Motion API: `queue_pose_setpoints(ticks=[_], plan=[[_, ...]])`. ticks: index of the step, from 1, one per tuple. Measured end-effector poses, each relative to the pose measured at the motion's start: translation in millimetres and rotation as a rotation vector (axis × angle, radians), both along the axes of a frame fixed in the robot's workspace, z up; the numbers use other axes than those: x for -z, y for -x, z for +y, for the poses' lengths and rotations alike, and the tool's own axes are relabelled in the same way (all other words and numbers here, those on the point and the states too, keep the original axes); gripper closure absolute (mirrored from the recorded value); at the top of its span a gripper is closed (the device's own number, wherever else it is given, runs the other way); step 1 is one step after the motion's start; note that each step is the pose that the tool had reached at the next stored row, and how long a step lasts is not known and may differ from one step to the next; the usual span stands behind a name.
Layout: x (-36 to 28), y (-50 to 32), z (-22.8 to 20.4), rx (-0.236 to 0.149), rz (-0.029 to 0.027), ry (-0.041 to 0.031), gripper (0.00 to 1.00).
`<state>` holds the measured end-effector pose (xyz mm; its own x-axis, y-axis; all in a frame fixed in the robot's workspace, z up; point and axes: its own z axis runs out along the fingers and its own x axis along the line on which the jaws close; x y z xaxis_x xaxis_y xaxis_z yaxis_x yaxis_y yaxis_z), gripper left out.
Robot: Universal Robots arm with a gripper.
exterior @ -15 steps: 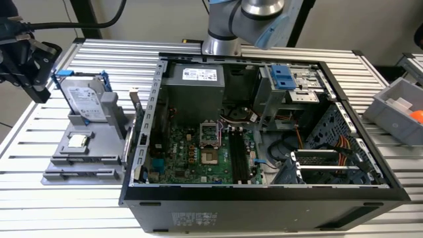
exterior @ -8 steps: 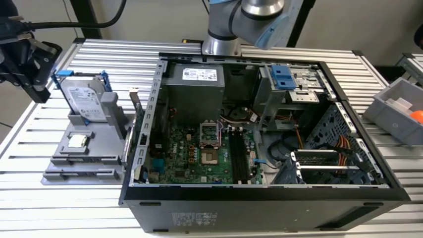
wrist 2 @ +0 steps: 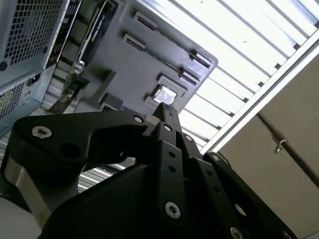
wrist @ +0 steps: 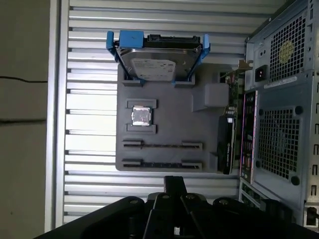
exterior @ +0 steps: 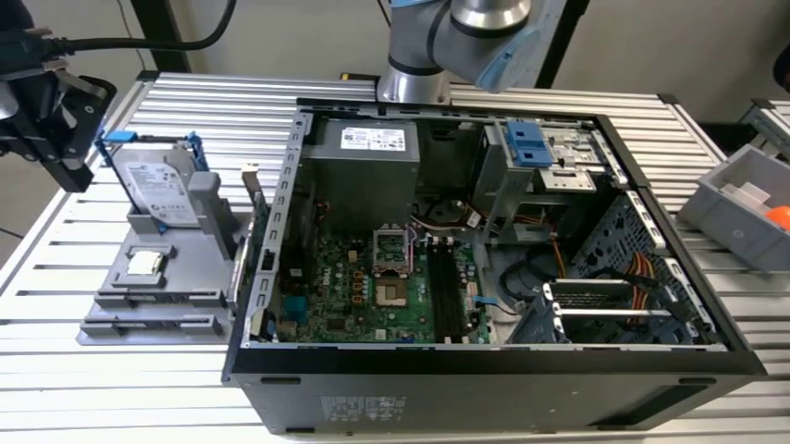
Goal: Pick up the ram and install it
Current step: 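Pick up the ram and move it above insertion slot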
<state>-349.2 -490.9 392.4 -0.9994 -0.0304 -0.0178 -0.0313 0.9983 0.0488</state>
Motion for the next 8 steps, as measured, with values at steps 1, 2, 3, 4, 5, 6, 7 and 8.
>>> queue_pose_setpoints(ticks=[1, 2, 3, 4, 5, 6, 7, 8], plan=[[-0.1, 0.0, 0.0, -0.008, 0.0002, 0.0001, 1.00], [-0.1, 0.1, 0.1, -0.017, 0.0002, 0.0002, 1.00], [-0.1, 0.1, 0.1, -0.025, 0.0001, 0.0001, 1.00], [-0.2, 0.2, 0.1, -0.032, 0.0002, 0.0003, 1.00], [-0.2, 0.2, 0.1, -0.039, 0.0002, 0.0003, 1.00], [-0.2, 0.3, 0.1, -0.045, 0.0002, 0.0002, 1.00], [-0.1, 0.3, 0.2, -0.051, 0.0001, 0.0001, 1.00], [-0.1, 0.5, 0.2, -0.058, 0.0001, 0.0001, 1.00]])
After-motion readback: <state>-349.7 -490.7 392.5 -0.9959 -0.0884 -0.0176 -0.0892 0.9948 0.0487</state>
